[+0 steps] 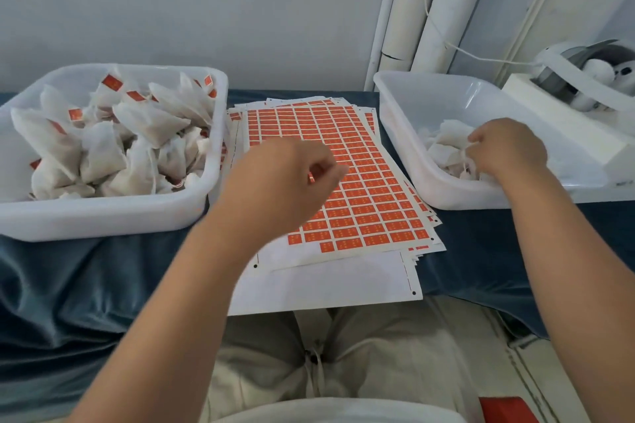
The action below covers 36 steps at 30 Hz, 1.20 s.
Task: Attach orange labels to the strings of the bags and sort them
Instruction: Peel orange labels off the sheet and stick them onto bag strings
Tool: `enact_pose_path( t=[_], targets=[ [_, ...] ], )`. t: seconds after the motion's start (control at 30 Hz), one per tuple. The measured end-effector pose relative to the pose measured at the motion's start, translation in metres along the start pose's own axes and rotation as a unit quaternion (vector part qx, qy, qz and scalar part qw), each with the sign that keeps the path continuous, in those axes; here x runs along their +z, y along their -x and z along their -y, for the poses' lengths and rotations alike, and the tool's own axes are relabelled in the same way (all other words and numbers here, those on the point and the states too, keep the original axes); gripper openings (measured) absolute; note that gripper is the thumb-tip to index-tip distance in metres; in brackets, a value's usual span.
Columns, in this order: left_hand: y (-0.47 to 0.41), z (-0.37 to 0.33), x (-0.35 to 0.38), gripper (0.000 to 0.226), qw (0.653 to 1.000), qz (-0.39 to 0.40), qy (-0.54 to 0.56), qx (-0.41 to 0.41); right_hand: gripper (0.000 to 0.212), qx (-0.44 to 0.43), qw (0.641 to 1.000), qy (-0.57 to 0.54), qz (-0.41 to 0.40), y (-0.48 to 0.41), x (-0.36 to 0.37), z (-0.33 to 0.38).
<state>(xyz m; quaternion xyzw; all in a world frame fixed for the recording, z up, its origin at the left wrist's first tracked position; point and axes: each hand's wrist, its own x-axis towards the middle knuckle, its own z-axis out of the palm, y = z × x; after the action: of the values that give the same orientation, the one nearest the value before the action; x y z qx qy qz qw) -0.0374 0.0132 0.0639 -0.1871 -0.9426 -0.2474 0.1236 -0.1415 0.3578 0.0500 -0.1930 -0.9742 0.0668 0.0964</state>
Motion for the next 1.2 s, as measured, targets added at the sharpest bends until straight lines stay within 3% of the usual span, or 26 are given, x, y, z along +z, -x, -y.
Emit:
enact_pose_path(
  t=[0.13,0.27,0.37,0.47,0.53,0.63,0.87,0.97,1.03,1.2],
  targets=[
    [0.031,0.002,0.029,0.023,0.996,0.007,0.081,-0.024,0.027,-0.083,0.974,-0.153,-0.146,0.019,-0.003,-0.008],
    [0.057,0.003,0.049,0.019,0.985,0.001,0.168,-0.035,0.026,-0.123,0.913,-0.353,-0.165,0.055,-0.021,0.007],
    [0.066,0.004,0.054,0.006,0.965,-0.037,0.250,-0.068,0.022,-0.144,0.880,-0.446,-0.082,0.094,-0.031,0.027],
    [0.066,0.002,0.053,0.028,0.922,-0.092,0.359,-0.110,0.023,-0.211,0.834,-0.504,0.071,0.136,-0.025,0.044],
    [0.066,0.000,0.050,0.043,0.893,-0.069,0.428,-0.119,0.020,-0.257,0.788,-0.534,0.167,0.159,-0.014,0.056],
    [0.067,-0.002,0.047,0.036,0.856,0.021,0.505,-0.104,0.020,-0.283,0.730,-0.563,0.264,0.179,0.000,0.071],
    [0.069,0.005,0.043,0.021,0.857,0.108,0.499,-0.068,0.023,-0.207,0.710,-0.607,0.291,0.183,0.010,0.077],
    [0.070,0.003,0.046,0.012,0.872,0.071,0.478,-0.078,0.026,-0.190,0.705,-0.614,0.299,0.186,0.013,0.081],
    [0.070,0.002,0.048,0.014,0.878,0.071,0.466,-0.082,0.029,-0.207,0.726,-0.592,0.284,0.190,0.016,0.085],
    [0.069,0.010,0.055,0.028,0.885,0.027,0.456,-0.087,0.039,-0.302,0.730,-0.552,0.266,0.203,0.020,0.093]
  ],
)
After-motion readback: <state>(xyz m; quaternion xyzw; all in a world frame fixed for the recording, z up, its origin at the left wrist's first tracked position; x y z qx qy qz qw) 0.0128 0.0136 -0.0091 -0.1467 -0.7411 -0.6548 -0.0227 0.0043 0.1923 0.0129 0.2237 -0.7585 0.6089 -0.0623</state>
